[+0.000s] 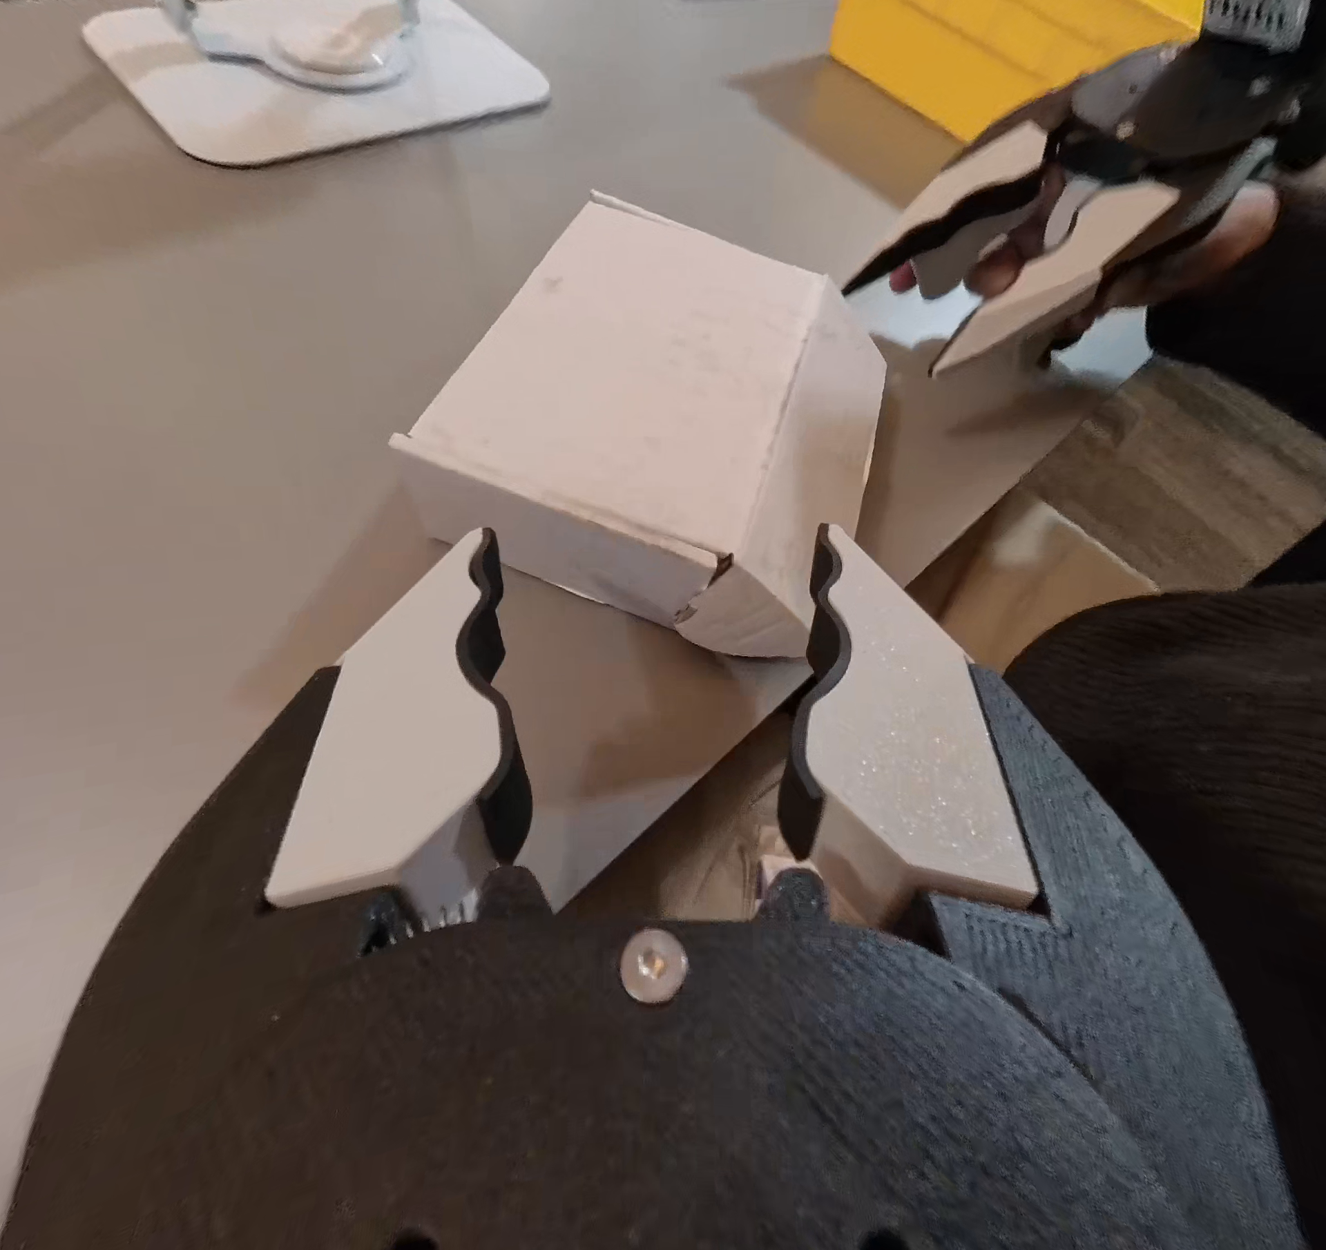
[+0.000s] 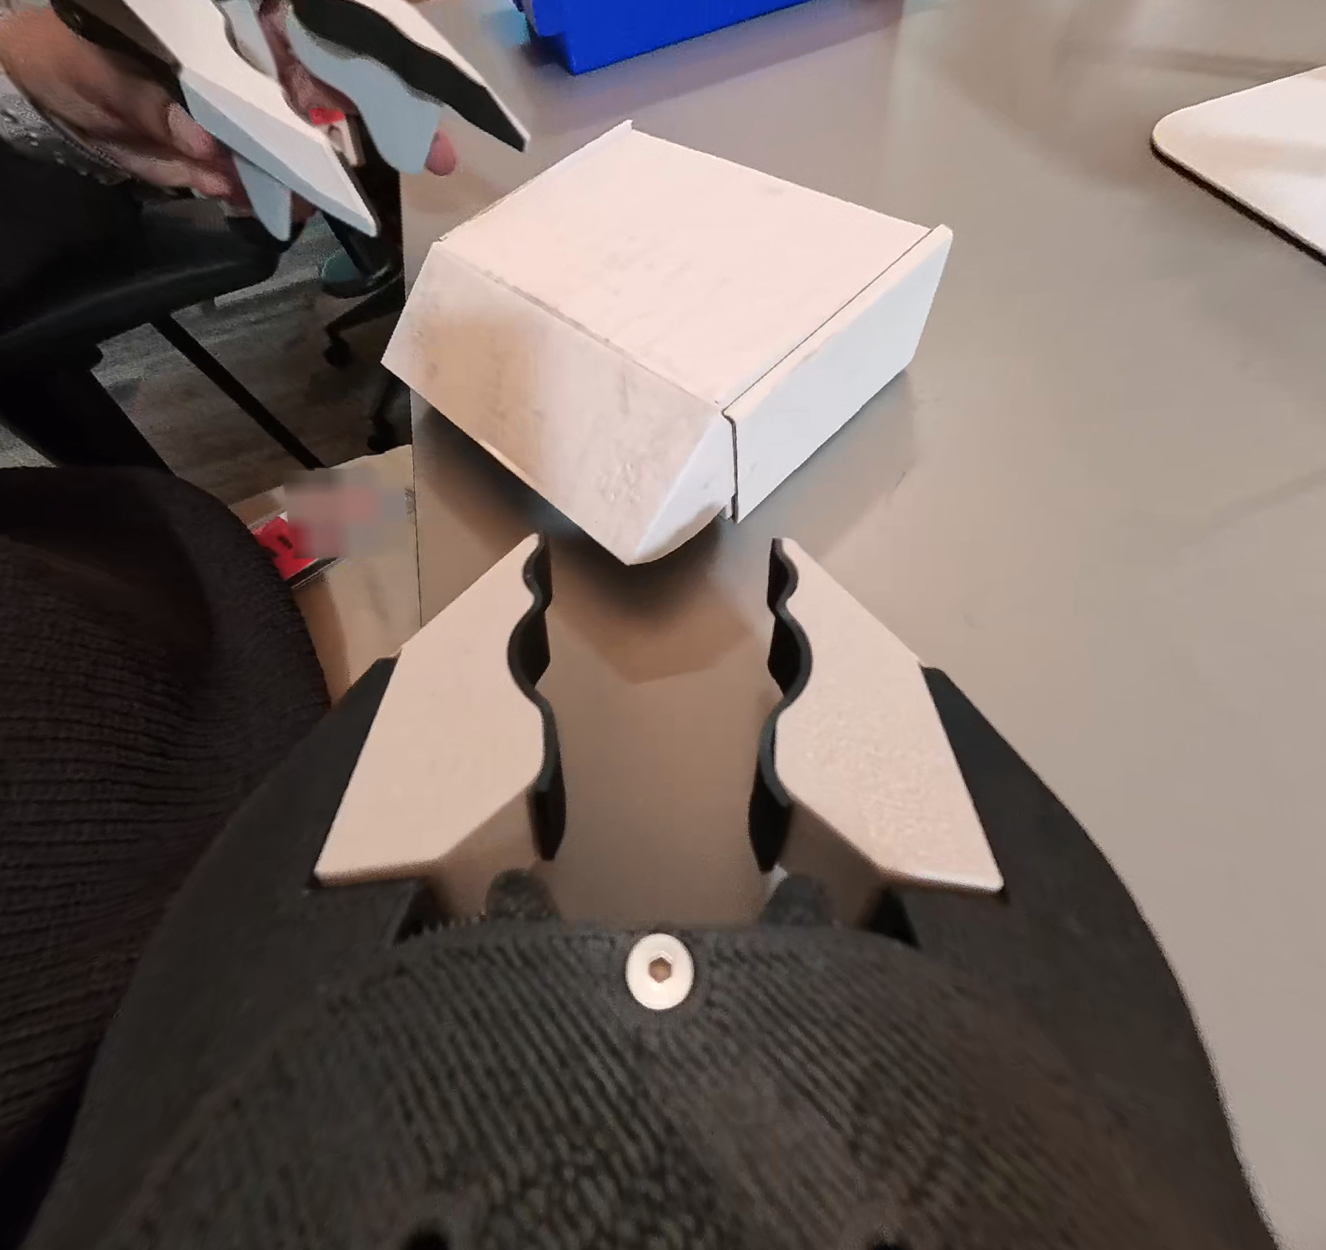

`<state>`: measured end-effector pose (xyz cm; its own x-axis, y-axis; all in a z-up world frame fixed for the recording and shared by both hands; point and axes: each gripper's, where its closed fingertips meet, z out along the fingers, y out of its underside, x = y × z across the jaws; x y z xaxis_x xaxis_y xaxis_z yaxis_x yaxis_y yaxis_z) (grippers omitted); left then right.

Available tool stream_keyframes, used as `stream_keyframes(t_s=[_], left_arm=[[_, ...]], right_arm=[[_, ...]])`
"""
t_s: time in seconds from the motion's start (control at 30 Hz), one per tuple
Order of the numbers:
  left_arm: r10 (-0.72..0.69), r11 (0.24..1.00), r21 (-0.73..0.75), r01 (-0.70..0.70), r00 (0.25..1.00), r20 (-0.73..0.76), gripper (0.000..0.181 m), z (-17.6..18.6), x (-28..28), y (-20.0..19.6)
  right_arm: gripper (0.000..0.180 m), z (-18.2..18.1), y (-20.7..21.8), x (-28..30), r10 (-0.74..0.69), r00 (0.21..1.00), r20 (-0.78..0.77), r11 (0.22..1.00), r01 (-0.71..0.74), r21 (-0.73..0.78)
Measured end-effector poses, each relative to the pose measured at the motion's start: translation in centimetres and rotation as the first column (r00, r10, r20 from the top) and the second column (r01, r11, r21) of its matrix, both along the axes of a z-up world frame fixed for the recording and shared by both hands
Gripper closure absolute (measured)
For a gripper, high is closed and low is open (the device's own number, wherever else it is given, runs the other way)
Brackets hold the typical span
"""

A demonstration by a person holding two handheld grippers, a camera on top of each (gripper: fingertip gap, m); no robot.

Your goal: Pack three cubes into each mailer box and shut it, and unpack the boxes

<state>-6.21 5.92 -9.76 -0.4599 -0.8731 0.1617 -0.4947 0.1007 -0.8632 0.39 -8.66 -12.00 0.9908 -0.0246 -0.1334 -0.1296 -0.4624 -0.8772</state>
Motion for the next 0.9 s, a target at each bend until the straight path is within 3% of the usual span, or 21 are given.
stream_keyframes(t_s=[0.07,0.13,0.23,0.4,0.47,0.9], left_arm=[[0.082,0.995,-0.064,-0.081,0.997,0.004,0.098,1.0,-0.2,0.6],[0.062,0.979,-0.194,-0.067,0.998,-0.029,0.093,2.4,-1.3,-0.8],[0.146,0.935,-0.315,-0.163,0.986,-0.078,0.107,3.4,-2.2,-1.2],[0.195,0.937,-0.215,-0.274,0.925,-0.327,0.107,-2.7,-3.0,-2.1],[0.138,0.943,-0.234,-0.236,0.919,-0.369,0.107,-3.6,-3.0,-3.6],[0.109,0.958,-0.221,-0.186,0.941,-0.319,0.104,-3.5,-2.4,-5.2]], right_arm=[[0.118,0.1,0.3,0.0,-0.002,1.000,0.001,1.000,0.002,0.008],[0.117,0.3,0.7,-0.1,0.006,1.000,0.001,1.000,-0.006,0.019],[0.115,0.7,1.5,-0.2,0.019,0.999,-0.029,0.999,-0.018,0.042],[0.110,1.0,3.0,0.1,0.028,0.996,-0.090,0.998,-0.023,0.063],[0.107,0.7,3.4,0.0,0.037,0.994,-0.107,0.998,-0.032,0.047],[0.111,0.0,4.0,-0.1,0.033,0.999,-0.041,0.999,-0.033,0.000]])
